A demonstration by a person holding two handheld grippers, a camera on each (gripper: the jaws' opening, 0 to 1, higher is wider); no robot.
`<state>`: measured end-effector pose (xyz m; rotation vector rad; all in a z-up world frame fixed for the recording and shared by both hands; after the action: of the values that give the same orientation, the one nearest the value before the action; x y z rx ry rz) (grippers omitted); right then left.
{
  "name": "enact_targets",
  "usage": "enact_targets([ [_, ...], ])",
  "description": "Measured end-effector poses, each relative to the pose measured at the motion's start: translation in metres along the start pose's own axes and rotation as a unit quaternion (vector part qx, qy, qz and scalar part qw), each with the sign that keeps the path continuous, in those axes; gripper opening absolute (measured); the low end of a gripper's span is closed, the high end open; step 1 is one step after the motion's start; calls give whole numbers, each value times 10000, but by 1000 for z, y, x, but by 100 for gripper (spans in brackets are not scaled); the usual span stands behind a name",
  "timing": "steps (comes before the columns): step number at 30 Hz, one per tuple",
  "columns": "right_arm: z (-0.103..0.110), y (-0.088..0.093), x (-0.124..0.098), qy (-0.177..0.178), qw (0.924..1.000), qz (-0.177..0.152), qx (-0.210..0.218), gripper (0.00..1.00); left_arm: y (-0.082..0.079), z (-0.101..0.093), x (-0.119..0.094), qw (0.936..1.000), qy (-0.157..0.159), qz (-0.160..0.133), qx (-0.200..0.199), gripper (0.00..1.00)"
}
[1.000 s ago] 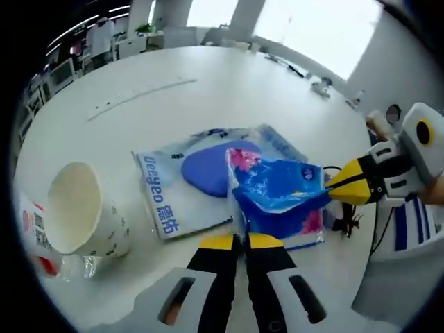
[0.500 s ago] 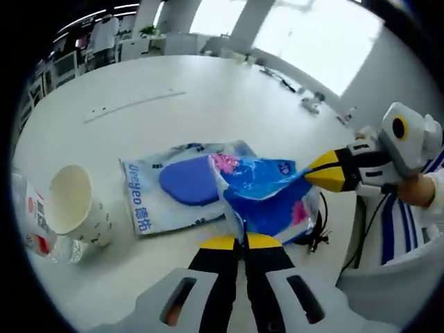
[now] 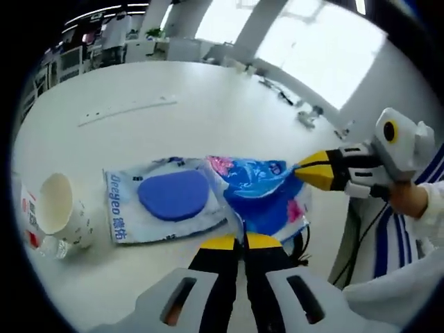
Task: Arrange the tabletop items into an orderly group along one side of the table until the central work area is clear of visible clutter.
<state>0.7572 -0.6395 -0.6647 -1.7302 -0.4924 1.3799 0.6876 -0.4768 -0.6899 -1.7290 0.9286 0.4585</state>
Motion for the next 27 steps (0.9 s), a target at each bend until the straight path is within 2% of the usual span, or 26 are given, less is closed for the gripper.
enact_targets([
  [6,-18,4,-13,115,9999,-57,63,0,-7,-17,13,9998,-1,-116,-147,0],
  [8,-24,5,-16,144,9999,-66,59,0,-11,-23,17,9999,-16,-112,-113,0],
  [10,-29,6,-18,160,9998,-69,62,0,-14,-29,21,9999,-64,-110,101,0],
  [15,-44,8,-22,231,9997,-77,95,0,-22,-39,29,9999,-56,-117,52,0],
  [27,-69,12,-21,276,9995,-134,41,0,-32,-54,49,9999,-99,-85,-17,0],
])
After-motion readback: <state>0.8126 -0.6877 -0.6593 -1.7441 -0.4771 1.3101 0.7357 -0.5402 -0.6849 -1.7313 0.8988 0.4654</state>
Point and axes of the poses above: the point that each gripper's makers call its tool centre point, and the gripper's own axes: x roughly forward along the fingers, z roughly to its left, y roughly out of its underside, the point moved 7 cm from there along -x, roughly backward along the fingers, and after that the axes turned 5 degrees about -y, right-handed, at the moved point
